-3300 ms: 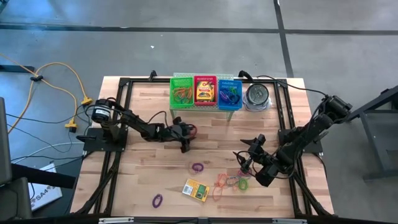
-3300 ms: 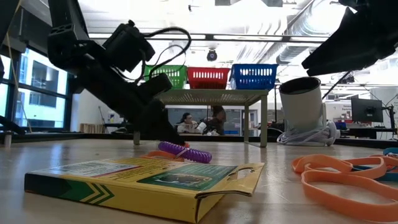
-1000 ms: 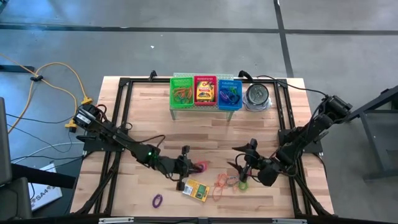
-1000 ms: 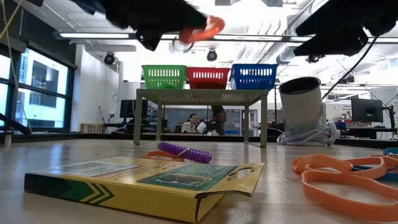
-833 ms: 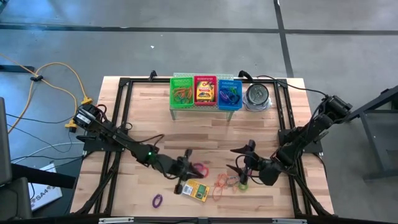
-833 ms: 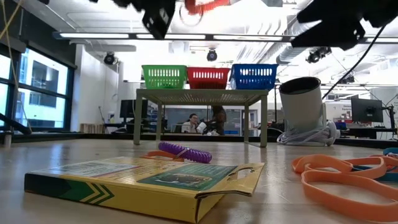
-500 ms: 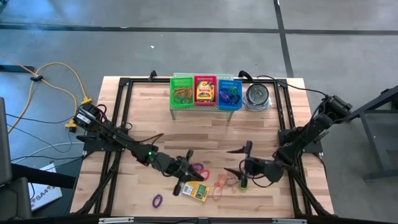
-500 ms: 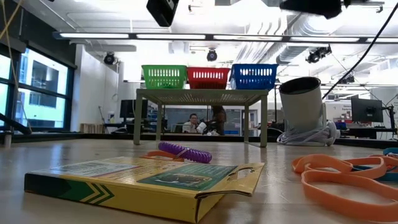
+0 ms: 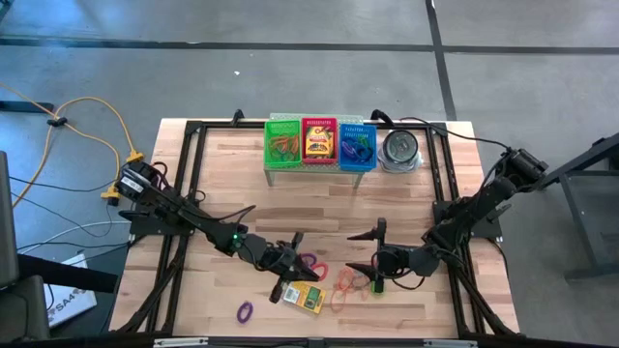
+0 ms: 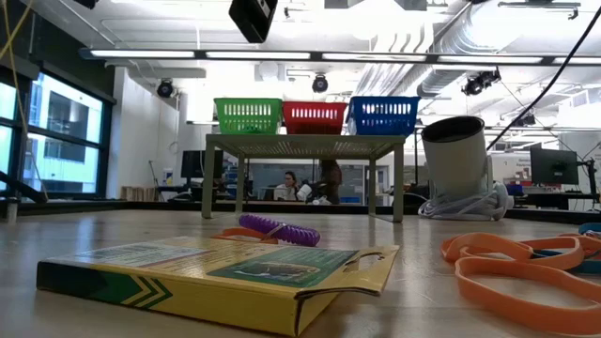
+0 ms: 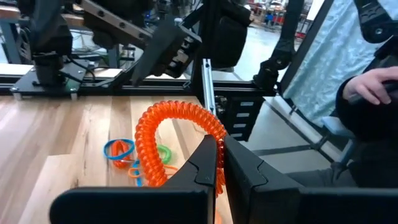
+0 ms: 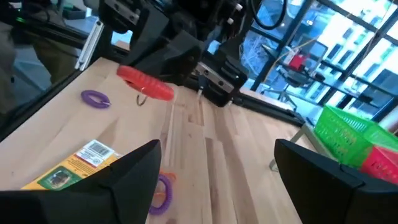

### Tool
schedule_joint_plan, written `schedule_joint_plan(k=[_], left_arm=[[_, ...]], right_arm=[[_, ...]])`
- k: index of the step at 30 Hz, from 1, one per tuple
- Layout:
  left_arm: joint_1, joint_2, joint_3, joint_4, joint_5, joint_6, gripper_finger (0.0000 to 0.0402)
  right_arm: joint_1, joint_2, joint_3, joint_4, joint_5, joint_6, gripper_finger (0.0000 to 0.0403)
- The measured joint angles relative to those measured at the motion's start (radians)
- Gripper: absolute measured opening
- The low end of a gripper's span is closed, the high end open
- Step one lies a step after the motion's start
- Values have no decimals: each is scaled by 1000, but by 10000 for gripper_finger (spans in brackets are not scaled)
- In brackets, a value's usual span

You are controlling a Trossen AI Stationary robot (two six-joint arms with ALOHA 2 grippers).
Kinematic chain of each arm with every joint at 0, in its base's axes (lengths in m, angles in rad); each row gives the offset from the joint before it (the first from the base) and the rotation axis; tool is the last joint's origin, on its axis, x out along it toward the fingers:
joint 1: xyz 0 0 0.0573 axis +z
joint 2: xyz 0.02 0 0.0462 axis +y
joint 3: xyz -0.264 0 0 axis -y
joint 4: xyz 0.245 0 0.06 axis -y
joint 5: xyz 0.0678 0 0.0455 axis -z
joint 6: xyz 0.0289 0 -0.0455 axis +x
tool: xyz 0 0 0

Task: Pick & Place Office Desk Supplies
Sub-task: Put the red spring keychain into the blue bin on the shelf

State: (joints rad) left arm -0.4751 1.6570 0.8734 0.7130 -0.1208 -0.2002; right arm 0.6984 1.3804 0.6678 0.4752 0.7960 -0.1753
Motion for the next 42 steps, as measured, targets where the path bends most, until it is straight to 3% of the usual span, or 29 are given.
schedule_joint_plan(k=[6, 12, 17, 24, 33, 42], left_arm=[[0, 45, 1, 18, 23, -4, 4], [19, 85, 1, 36, 28, -31, 4], [35, 89, 1, 45, 65, -66, 4], [27, 89, 1, 47, 68, -48, 4], [27, 91, 1, 43, 68, -44, 4], [30, 92, 1, 43, 68, -43, 4]], right_arm=[[-35, 38, 0, 20, -133, 75, 303], [-66, 139, 0, 41, -119, 68, 303], [-64, 190, 0, 183, -118, -31, 303], [-37, 193, 1, 224, -119, -118, 303], [-40, 193, 1, 253, -147, -64, 303], [-50, 209, 1, 252, -143, -253, 303]])
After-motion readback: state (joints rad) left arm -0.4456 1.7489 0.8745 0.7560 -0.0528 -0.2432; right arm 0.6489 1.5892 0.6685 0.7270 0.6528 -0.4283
